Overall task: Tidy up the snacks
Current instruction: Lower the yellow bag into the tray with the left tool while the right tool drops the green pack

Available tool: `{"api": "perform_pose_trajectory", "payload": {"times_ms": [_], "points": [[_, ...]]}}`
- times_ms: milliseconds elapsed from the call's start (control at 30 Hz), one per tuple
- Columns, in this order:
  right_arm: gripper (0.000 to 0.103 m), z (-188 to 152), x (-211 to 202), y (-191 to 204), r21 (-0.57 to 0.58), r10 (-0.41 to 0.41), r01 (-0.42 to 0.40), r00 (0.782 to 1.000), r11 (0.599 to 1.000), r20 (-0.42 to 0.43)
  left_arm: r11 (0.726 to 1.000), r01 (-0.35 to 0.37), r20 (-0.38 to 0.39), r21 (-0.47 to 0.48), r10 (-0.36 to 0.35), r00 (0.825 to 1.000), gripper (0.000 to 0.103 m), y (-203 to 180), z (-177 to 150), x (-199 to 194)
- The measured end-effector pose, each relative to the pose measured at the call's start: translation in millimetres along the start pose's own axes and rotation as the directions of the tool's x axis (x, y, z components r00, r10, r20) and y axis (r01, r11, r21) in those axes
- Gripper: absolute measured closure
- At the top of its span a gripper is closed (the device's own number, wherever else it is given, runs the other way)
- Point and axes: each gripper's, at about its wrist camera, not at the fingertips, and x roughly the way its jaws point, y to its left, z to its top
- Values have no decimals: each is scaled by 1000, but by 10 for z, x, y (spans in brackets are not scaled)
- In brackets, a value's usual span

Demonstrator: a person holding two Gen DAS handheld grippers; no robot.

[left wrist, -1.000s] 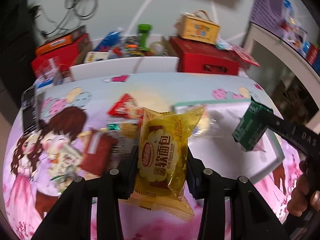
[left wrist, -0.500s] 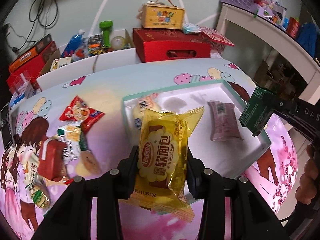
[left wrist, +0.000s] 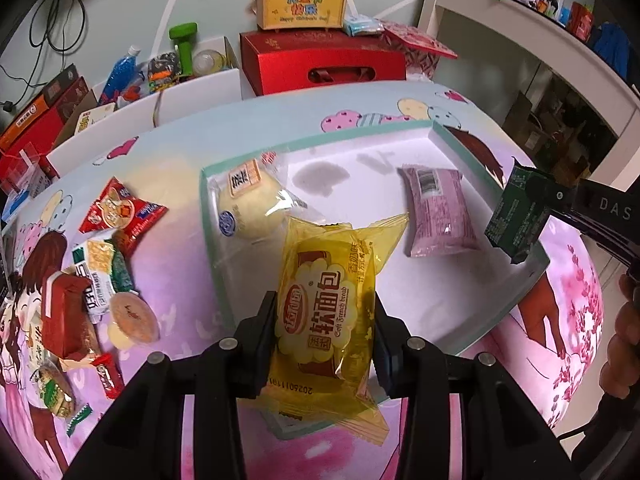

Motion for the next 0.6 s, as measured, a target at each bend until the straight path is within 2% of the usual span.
{"api": "perform_pose_trajectory", "payload": {"times_ms": [100, 200, 233, 467, 500, 567, 600], "points": [[76, -1, 20, -3, 1, -8, 8, 1000, 1000, -8, 1000, -10, -1, 10, 10, 1000, 58, -23, -1, -1], [76, 15, 2, 4, 1, -19, 19, 1000, 1000, 1, 1000, -15, 8, 10, 15, 1000, 46, -19, 9, -28], [76, 18, -2, 9, 0, -20, 20, 1000, 1000, 2, 1000, -14, 13, 8, 14, 1000, 44, -13, 14, -40], [76, 17, 4, 67, -21, -34, 34, 999, 999, -3, 1000, -16, 32, -3, 17, 999, 44, 32, 32, -106], [76, 15, 17, 79, -26, -39, 39, 999, 999, -9, 1000, -18, 34, -6, 18, 999, 41, 43, 35, -109], [68, 8, 54, 92, -31, -51, 51, 998, 998, -23, 999, -27, 37, -20, 27, 999, 30, 77, 40, -110], [51, 3, 68, 97, -33, -60, 59, 998, 998, -29, 999, -32, 39, -26, 33, 999, 25, 95, 41, -108]]}}
